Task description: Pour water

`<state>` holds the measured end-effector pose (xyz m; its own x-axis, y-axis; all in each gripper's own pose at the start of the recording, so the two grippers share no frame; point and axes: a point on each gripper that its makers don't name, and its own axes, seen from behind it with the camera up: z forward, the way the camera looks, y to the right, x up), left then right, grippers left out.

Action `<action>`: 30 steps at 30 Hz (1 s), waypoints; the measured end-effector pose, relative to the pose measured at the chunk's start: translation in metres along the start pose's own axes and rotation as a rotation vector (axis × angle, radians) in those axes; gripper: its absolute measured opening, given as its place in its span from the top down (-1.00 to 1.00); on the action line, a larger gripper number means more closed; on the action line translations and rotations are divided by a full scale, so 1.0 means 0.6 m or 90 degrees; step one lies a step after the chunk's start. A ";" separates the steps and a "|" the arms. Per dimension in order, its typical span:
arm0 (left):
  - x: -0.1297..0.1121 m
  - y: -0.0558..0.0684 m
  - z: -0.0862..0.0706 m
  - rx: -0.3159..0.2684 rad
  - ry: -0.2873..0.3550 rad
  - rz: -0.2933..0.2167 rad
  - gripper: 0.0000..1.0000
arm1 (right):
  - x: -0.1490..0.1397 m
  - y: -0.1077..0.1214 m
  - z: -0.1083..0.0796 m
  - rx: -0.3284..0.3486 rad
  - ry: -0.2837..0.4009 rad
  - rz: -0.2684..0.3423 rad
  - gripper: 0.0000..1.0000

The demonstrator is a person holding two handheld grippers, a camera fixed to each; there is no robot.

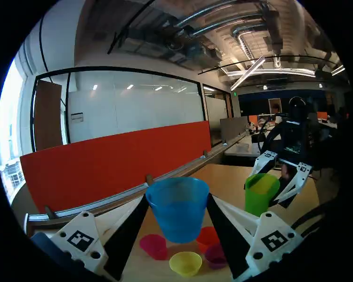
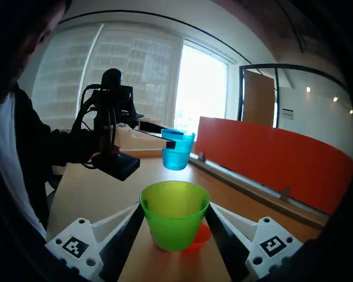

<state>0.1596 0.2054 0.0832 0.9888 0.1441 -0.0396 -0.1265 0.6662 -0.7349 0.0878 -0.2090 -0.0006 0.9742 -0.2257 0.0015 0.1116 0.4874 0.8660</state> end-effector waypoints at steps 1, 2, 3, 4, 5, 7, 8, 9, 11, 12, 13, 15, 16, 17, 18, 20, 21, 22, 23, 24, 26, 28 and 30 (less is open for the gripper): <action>0.001 0.000 -0.002 0.000 0.001 0.000 -0.75 | 0.001 -0.002 0.001 0.002 0.000 -0.001 -0.82; 0.002 0.000 -0.003 0.000 0.002 0.000 -0.75 | 0.002 -0.004 0.002 0.005 -0.001 -0.001 -0.82; 0.002 0.000 -0.005 -0.001 0.002 0.000 -0.75 | 0.003 -0.006 0.002 0.007 -0.001 -0.001 -0.81; 0.003 0.000 -0.006 -0.001 0.003 0.000 -0.74 | 0.003 -0.008 0.003 0.010 -0.002 0.000 -0.81; 0.003 0.000 -0.007 -0.001 0.003 -0.001 -0.74 | 0.004 -0.010 0.005 0.013 -0.002 0.001 -0.81; 0.004 0.000 -0.010 -0.001 0.003 0.000 -0.74 | 0.007 -0.011 0.006 0.017 -0.001 0.007 -0.81; 0.004 0.000 -0.012 -0.001 0.003 0.001 -0.75 | 0.009 -0.012 0.007 0.019 0.000 0.010 -0.81; 0.004 -0.001 -0.013 -0.001 0.003 0.002 -0.75 | 0.010 -0.012 0.009 0.020 0.000 0.012 -0.81; 0.005 -0.002 -0.016 0.001 0.004 0.005 -0.75 | 0.010 -0.012 0.012 0.021 0.000 0.015 -0.81; 0.006 -0.003 -0.017 0.002 0.004 0.006 -0.75 | 0.008 -0.013 0.014 0.023 -0.001 0.016 -0.81; 0.006 -0.003 -0.019 0.002 0.004 0.008 -0.75 | 0.006 -0.014 0.017 0.025 -0.003 0.017 -0.82; 0.007 -0.004 -0.021 0.004 0.005 0.010 -0.75 | 0.005 -0.018 0.020 0.030 -0.005 0.021 -0.82; 0.008 -0.005 -0.022 0.006 0.005 0.012 -0.75 | 0.005 -0.020 0.022 0.033 -0.005 0.024 -0.82; 0.009 -0.006 -0.023 0.007 0.005 0.013 -0.74 | 0.006 -0.022 0.023 0.037 -0.005 0.027 -0.81; 0.010 -0.006 -0.024 0.008 0.005 0.015 -0.74 | 0.007 -0.024 0.025 0.040 -0.005 0.029 -0.81; 0.012 -0.007 -0.025 0.011 0.007 0.018 -0.75 | 0.008 -0.027 0.029 0.044 -0.002 0.033 -0.81; 0.014 -0.007 -0.026 0.012 0.007 0.019 -0.75 | 0.008 -0.029 0.031 0.045 -0.002 0.035 -0.81; 0.016 -0.007 -0.027 0.012 0.008 0.021 -0.74 | 0.008 -0.030 0.032 0.047 -0.002 0.037 -0.81; 0.018 -0.007 -0.028 0.012 0.008 0.022 -0.74 | 0.008 -0.032 0.034 0.049 -0.003 0.039 -0.82; 0.019 -0.006 -0.029 0.012 0.009 0.024 -0.75 | 0.009 -0.033 0.036 0.051 -0.003 0.041 -0.82; 0.024 -0.006 -0.031 0.012 0.010 0.027 -0.74 | 0.009 -0.036 0.039 0.055 -0.004 0.045 -0.82; 0.026 -0.006 -0.033 0.012 0.011 0.031 -0.75 | 0.012 -0.037 0.041 0.058 -0.004 0.048 -0.81; 0.028 -0.005 -0.035 0.012 0.011 0.034 -0.75 | 0.014 -0.039 0.043 0.060 -0.004 0.050 -0.81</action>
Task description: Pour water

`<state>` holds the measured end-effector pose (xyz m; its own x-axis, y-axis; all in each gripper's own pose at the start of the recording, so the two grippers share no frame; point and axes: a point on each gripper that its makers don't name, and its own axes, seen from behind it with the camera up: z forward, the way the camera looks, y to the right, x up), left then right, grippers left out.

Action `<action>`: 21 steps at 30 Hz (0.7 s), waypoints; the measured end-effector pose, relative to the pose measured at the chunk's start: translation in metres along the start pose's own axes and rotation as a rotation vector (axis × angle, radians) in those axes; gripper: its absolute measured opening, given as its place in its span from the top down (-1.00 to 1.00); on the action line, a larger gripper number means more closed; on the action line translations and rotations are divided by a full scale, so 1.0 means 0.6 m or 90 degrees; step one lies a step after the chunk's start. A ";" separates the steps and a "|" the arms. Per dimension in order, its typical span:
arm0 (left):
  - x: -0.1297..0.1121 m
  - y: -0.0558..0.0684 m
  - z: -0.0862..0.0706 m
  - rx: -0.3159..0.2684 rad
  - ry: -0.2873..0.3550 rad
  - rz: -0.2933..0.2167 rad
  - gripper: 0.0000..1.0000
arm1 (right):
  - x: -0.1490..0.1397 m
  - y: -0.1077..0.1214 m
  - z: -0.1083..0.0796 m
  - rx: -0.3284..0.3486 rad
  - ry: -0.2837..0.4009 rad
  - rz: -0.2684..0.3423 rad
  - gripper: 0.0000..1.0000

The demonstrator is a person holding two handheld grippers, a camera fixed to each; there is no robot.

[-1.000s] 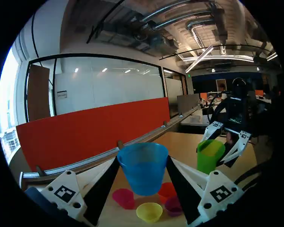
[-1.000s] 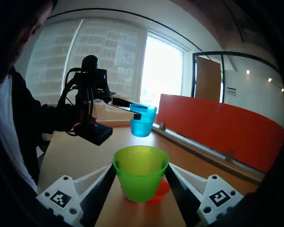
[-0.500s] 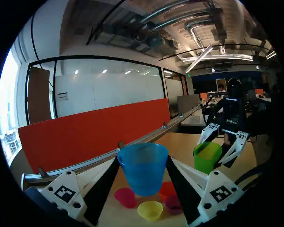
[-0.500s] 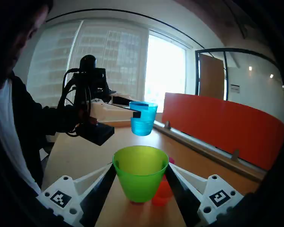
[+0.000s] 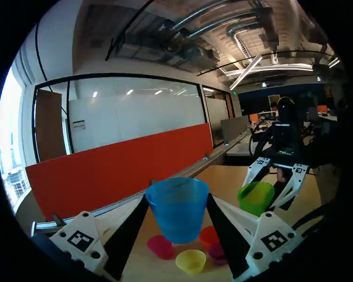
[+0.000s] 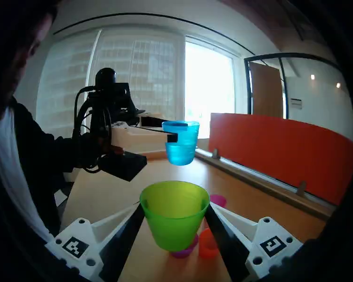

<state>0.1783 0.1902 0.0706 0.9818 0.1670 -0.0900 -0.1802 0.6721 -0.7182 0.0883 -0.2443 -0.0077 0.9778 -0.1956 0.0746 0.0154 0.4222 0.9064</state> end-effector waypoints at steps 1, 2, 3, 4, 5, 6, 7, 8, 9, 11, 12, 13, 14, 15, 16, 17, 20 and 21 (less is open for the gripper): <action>0.000 0.000 -0.001 0.000 0.000 0.001 -0.75 | 0.001 -0.001 0.002 0.001 0.000 0.001 -0.81; 0.000 0.000 -0.002 0.001 -0.001 0.002 -0.75 | 0.002 -0.002 0.003 0.002 0.000 0.001 -0.81; 0.000 -0.001 -0.003 0.001 0.000 0.004 -0.75 | 0.004 -0.003 0.005 0.004 0.001 0.002 -0.81; 0.001 -0.001 -0.004 0.002 0.000 0.005 -0.75 | 0.006 -0.005 0.007 0.006 0.001 0.002 -0.81; 0.001 -0.001 -0.005 0.002 0.001 0.007 -0.75 | 0.009 -0.007 0.009 0.009 0.001 0.003 -0.81; 0.002 -0.001 -0.007 0.003 0.002 0.009 -0.75 | 0.012 -0.008 0.010 0.011 0.001 0.003 -0.81; 0.004 -0.001 -0.008 0.003 0.003 0.011 -0.75 | 0.015 -0.010 0.012 0.013 0.002 0.003 -0.81; 0.005 -0.001 -0.009 0.004 0.004 0.014 -0.75 | 0.018 -0.011 0.014 0.015 0.003 0.004 -0.81; 0.006 -0.002 -0.010 0.004 0.004 0.017 -0.75 | 0.020 -0.011 0.015 0.016 0.004 0.004 -0.81; 0.007 -0.003 -0.013 0.006 0.004 0.023 -0.75 | 0.025 -0.011 0.018 0.018 0.006 0.004 -0.81; 0.008 -0.003 -0.013 0.007 0.005 0.026 -0.75 | 0.027 -0.012 0.019 0.019 0.006 0.005 -0.81; 0.009 -0.003 -0.014 0.008 0.005 0.030 -0.75 | 0.028 -0.012 0.020 0.020 0.007 0.005 -0.81; 0.010 -0.004 -0.015 0.009 0.005 0.033 -0.75 | 0.030 -0.013 0.021 0.021 0.008 0.006 -0.81; 0.011 -0.004 -0.016 0.010 0.005 0.037 -0.75 | 0.031 -0.013 0.022 0.022 0.008 0.006 -0.81; 0.012 -0.003 -0.017 0.010 0.006 0.039 -0.75 | 0.032 -0.014 0.024 0.023 0.008 0.006 -0.82; 0.013 -0.003 -0.018 0.010 0.006 0.043 -0.75 | 0.033 -0.014 0.025 0.024 0.008 0.007 -0.82; 0.015 -0.001 -0.020 0.011 0.005 0.051 -0.75 | 0.034 -0.015 0.029 0.026 0.009 0.007 -0.81; 0.016 0.000 -0.021 0.011 0.006 0.055 -0.75 | 0.035 -0.016 0.030 0.028 0.009 0.008 -0.81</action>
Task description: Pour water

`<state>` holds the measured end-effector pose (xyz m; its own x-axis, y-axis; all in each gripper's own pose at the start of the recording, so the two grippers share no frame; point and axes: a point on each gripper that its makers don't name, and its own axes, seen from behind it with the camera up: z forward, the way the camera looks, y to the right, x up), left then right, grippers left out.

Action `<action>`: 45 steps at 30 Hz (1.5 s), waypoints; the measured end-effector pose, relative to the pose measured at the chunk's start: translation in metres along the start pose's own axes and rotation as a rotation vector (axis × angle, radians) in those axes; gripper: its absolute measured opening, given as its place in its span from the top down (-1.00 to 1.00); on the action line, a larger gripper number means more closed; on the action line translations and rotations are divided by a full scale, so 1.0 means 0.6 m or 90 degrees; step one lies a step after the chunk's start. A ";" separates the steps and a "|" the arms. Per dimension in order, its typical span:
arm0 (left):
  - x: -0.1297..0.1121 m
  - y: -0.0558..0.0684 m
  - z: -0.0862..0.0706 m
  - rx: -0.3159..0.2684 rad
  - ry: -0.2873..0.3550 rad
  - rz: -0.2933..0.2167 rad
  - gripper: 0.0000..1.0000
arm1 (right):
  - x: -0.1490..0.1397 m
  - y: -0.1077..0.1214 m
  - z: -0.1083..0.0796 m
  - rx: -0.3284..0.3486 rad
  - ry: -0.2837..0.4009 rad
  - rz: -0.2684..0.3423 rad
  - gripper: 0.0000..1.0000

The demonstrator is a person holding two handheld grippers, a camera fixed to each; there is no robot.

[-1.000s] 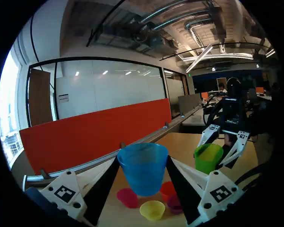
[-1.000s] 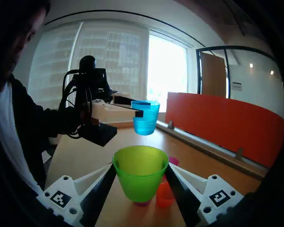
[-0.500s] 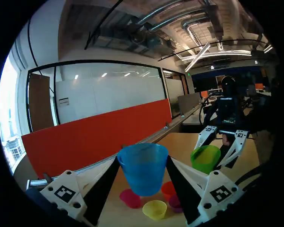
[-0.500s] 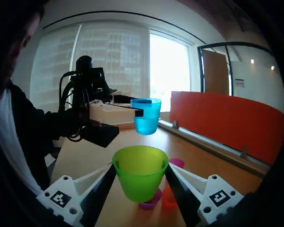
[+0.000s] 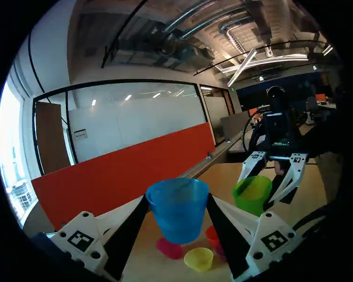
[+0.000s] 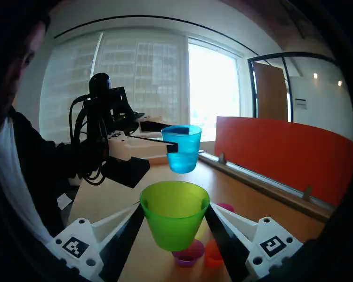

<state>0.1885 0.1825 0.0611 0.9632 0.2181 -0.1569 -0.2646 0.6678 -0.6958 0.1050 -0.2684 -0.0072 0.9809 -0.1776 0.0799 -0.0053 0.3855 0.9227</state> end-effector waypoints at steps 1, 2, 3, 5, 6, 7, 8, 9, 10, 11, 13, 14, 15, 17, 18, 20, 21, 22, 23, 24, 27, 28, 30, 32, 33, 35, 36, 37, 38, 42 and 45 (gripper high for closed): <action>0.001 0.000 -0.001 0.000 0.000 0.003 -0.75 | 0.001 0.000 0.001 0.001 0.000 0.001 -0.81; 0.002 0.001 -0.002 0.001 0.001 0.007 -0.75 | 0.002 -0.001 0.002 0.003 0.001 0.002 -0.81; 0.003 0.001 -0.002 0.001 0.001 0.011 -0.75 | 0.003 -0.001 0.003 0.004 0.001 0.003 -0.81; 0.005 0.001 -0.004 0.001 0.001 0.019 -0.75 | 0.004 -0.001 0.005 0.005 0.002 0.005 -0.81; 0.006 0.000 -0.005 0.001 0.002 0.022 -0.75 | 0.005 -0.001 0.005 0.005 0.002 0.005 -0.81; 0.007 0.000 -0.006 0.001 0.002 0.026 -0.74 | 0.006 -0.001 0.006 0.006 0.001 0.005 -0.81; 0.008 -0.001 -0.007 0.002 0.003 0.030 -0.75 | 0.007 0.000 0.007 0.006 0.001 0.005 -0.81; 0.010 -0.001 -0.008 0.002 0.004 0.035 -0.75 | 0.007 -0.001 0.008 0.007 0.000 0.005 -0.81; 0.011 -0.002 -0.008 0.003 0.005 0.039 -0.75 | 0.008 -0.002 0.009 0.008 0.000 0.004 -0.81; 0.013 -0.002 -0.009 0.004 0.006 0.044 -0.75 | 0.008 -0.002 0.010 0.009 0.000 0.004 -0.81; 0.015 -0.002 -0.009 0.004 0.007 0.051 -0.75 | 0.010 -0.004 0.011 0.011 0.000 0.004 -0.81; 0.016 -0.001 -0.010 0.005 0.007 0.056 -0.74 | 0.012 -0.006 0.013 0.012 0.000 0.004 -0.81; 0.017 -0.001 -0.010 0.004 0.007 0.059 -0.74 | 0.012 -0.007 0.014 0.013 0.000 0.004 -0.81; 0.021 0.001 -0.010 0.004 0.008 0.065 -0.74 | 0.014 -0.009 0.016 0.016 -0.001 0.003 -0.81; 0.022 0.001 -0.010 0.004 0.009 0.069 -0.74 | 0.014 -0.010 0.017 0.017 0.000 0.003 -0.81; 0.026 0.001 -0.011 0.005 0.012 0.076 -0.75 | 0.015 -0.012 0.019 0.020 0.000 0.004 -0.82; 0.028 0.000 -0.012 0.005 0.013 0.079 -0.75 | 0.015 -0.013 0.020 0.022 0.001 0.004 -0.81; 0.029 0.000 -0.013 0.005 0.013 0.082 -0.74 | 0.015 -0.014 0.020 0.024 0.001 0.005 -0.81; 0.030 0.000 -0.014 0.006 0.013 0.086 -0.74 | 0.016 -0.015 0.021 0.025 0.002 0.005 -0.81; 0.031 0.000 -0.014 0.006 0.013 0.089 -0.74 | 0.017 -0.015 0.022 0.026 0.002 0.006 -0.81; 0.032 -0.001 -0.016 0.009 0.012 0.100 -0.75 | 0.019 -0.017 0.025 0.028 0.003 0.006 -0.82; 0.032 -0.002 -0.017 0.010 0.011 0.103 -0.75 | 0.020 -0.017 0.026 0.028 0.004 0.006 -0.82; 0.033 -0.003 -0.017 0.012 0.010 0.108 -0.75 | 0.020 -0.018 0.028 0.029 0.005 0.004 -0.82; 0.035 -0.004 -0.017 0.012 0.011 0.111 -0.75 | 0.021 -0.020 0.030 0.031 0.005 0.004 -0.82; 0.036 -0.004 -0.017 0.013 0.011 0.113 -0.75 | 0.022 -0.021 0.031 0.033 0.005 0.004 -0.81; 0.038 -0.004 -0.017 0.013 0.013 0.117 -0.75 | 0.022 -0.024 0.033 0.036 0.006 0.004 -0.81; 0.039 -0.005 -0.018 0.013 0.014 0.120 -0.75 | 0.022 -0.024 0.034 0.036 0.006 0.004 -0.81; 0.040 -0.005 -0.018 0.014 0.014 0.123 -0.75 | 0.022 -0.024 0.035 0.037 0.006 0.004 -0.82; 0.041 -0.005 -0.018 0.014 0.014 0.127 -0.75 | 0.021 -0.024 0.036 0.038 0.007 0.004 -0.82; 0.042 -0.004 -0.019 0.015 0.011 0.139 -0.74 | 0.025 -0.029 0.039 0.043 0.007 0.006 -0.81; 0.044 -0.003 -0.020 0.015 0.011 0.144 -0.75 | 0.029 -0.033 0.041 0.046 0.009 0.006 -0.82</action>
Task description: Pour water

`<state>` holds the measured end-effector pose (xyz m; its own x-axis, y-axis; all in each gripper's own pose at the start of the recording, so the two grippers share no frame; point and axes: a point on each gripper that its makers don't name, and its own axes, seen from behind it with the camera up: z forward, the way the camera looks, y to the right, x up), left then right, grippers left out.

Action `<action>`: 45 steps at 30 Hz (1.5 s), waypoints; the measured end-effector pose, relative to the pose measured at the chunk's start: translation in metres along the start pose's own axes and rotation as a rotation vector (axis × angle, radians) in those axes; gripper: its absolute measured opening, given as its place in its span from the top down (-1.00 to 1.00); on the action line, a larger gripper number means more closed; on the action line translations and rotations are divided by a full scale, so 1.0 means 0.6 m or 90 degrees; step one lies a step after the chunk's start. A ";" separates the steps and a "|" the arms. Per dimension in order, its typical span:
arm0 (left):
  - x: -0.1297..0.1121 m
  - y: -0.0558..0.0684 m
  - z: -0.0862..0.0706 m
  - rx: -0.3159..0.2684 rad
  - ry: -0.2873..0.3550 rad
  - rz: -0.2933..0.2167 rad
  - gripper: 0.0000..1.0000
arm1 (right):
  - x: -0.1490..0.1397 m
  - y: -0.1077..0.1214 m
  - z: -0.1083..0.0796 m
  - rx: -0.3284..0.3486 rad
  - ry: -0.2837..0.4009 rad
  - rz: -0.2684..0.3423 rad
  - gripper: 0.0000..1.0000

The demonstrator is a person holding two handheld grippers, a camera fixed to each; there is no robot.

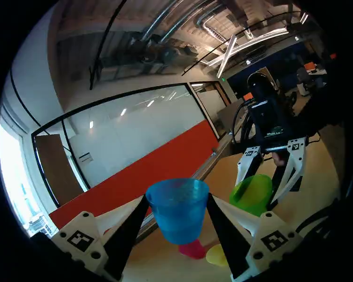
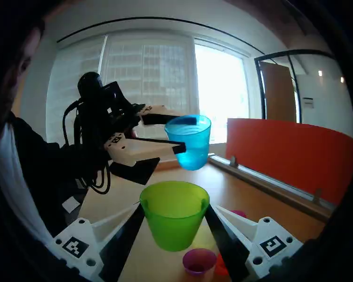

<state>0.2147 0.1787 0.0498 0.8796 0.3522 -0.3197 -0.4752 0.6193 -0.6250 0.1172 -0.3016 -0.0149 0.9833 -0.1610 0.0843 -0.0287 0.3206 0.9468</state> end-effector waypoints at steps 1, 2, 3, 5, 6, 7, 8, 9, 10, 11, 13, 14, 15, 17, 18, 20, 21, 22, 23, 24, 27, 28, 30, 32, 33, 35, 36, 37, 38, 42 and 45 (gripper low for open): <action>0.001 0.000 0.000 0.000 0.000 0.001 -0.75 | 0.000 -0.001 0.001 0.000 0.000 -0.001 -0.82; 0.002 0.000 -0.001 0.000 0.001 0.003 -0.75 | 0.001 -0.001 0.002 0.001 0.000 -0.002 -0.82; 0.002 0.000 -0.001 0.000 0.001 0.004 -0.75 | 0.001 -0.002 0.002 0.001 0.000 -0.002 -0.82; 0.004 0.000 -0.002 0.000 0.001 0.008 -0.74 | 0.002 -0.003 0.003 0.002 0.000 -0.003 -0.81; 0.004 0.000 -0.002 0.001 0.000 0.009 -0.74 | 0.002 -0.004 0.003 0.003 0.001 -0.003 -0.81; 0.004 0.000 -0.002 0.001 0.000 0.010 -0.74 | 0.003 -0.004 0.003 0.003 0.001 -0.003 -0.81; 0.003 0.000 -0.002 0.002 0.000 0.011 -0.75 | 0.004 -0.005 0.004 0.004 0.001 -0.002 -0.81; 0.004 0.000 -0.002 0.002 -0.001 0.012 -0.75 | 0.005 -0.005 0.004 0.004 0.002 -0.003 -0.81; 0.004 0.000 -0.003 0.001 0.000 0.013 -0.75 | 0.005 -0.005 0.005 0.004 0.002 -0.003 -0.81; 0.004 -0.001 -0.003 0.001 0.000 0.015 -0.75 | 0.005 -0.005 0.006 0.004 0.003 -0.003 -0.81; 0.005 -0.001 -0.003 0.001 -0.001 0.019 -0.74 | 0.006 -0.005 0.007 0.005 0.003 -0.004 -0.82; 0.005 -0.001 -0.002 0.001 -0.001 0.022 -0.74 | 0.006 -0.004 0.008 0.005 0.002 -0.004 -0.82; 0.006 0.000 -0.002 0.000 -0.001 0.025 -0.75 | 0.005 -0.004 0.008 0.006 0.003 -0.004 -0.82; 0.006 0.001 -0.002 -0.001 -0.003 0.031 -0.75 | 0.005 -0.004 0.009 0.006 0.003 -0.005 -0.82; 0.007 0.001 -0.002 -0.001 -0.003 0.033 -0.75 | 0.005 -0.004 0.010 0.007 0.003 -0.005 -0.82; 0.009 0.002 -0.001 -0.001 -0.002 0.038 -0.75 | 0.005 -0.004 0.011 0.008 0.004 -0.005 -0.81; 0.010 0.002 -0.001 -0.001 -0.001 0.040 -0.75 | 0.006 -0.005 0.011 0.008 0.004 -0.005 -0.81; 0.012 0.002 -0.002 0.000 0.000 0.042 -0.75 | 0.006 -0.005 0.012 0.008 0.003 -0.006 -0.81; 0.013 0.001 -0.002 0.000 0.001 0.044 -0.75 | 0.006 -0.005 0.013 0.008 0.003 -0.006 -0.81; 0.014 0.000 -0.002 0.000 0.001 0.046 -0.75 | 0.006 -0.006 0.014 0.009 0.003 -0.007 -0.82; 0.015 -0.001 -0.003 0.000 0.001 0.048 -0.75 | 0.005 -0.007 0.017 0.010 0.002 -0.008 -0.81; 0.015 -0.001 -0.003 0.000 0.001 0.049 -0.75 | 0.004 -0.007 0.017 0.011 0.002 -0.008 -0.81; 0.016 -0.002 -0.003 0.000 0.001 0.050 -0.75 | 0.004 -0.008 0.018 0.012 0.002 -0.009 -0.81; 0.017 -0.003 -0.003 0.000 0.002 0.051 -0.75 | 0.004 -0.009 0.019 0.013 0.003 -0.009 -0.81; 0.017 -0.003 -0.004 0.000 0.003 0.052 -0.75 | 0.004 -0.009 0.020 0.014 0.002 -0.009 -0.81; 0.018 -0.003 -0.004 -0.001 0.004 0.054 -0.75 | 0.004 -0.009 0.021 0.014 0.001 -0.008 -0.81; 0.019 -0.002 -0.004 -0.002 0.004 0.056 -0.75 | 0.004 -0.009 0.021 0.014 0.001 -0.009 -0.81; 0.019 -0.001 -0.004 -0.003 0.005 0.058 -0.75 | 0.004 -0.009 0.022 0.014 0.001 -0.010 -0.81; 0.020 -0.001 -0.005 -0.004 0.005 0.060 -0.74 | 0.004 -0.009 0.022 0.014 0.001 -0.010 -0.81; 0.021 0.000 -0.004 -0.005 0.005 0.070 -0.75 | 0.005 -0.010 0.023 0.015 0.001 -0.010 -0.81; 0.022 0.001 -0.003 -0.007 0.005 0.076 -0.75 | 0.006 -0.011 0.024 0.016 0.000 -0.010 -0.81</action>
<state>0.2260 0.1824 0.0439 0.8165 0.4175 -0.3988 -0.5770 0.5655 -0.5893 0.1182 -0.3176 -0.0163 0.9838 -0.1650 0.0696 -0.0183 0.2940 0.9556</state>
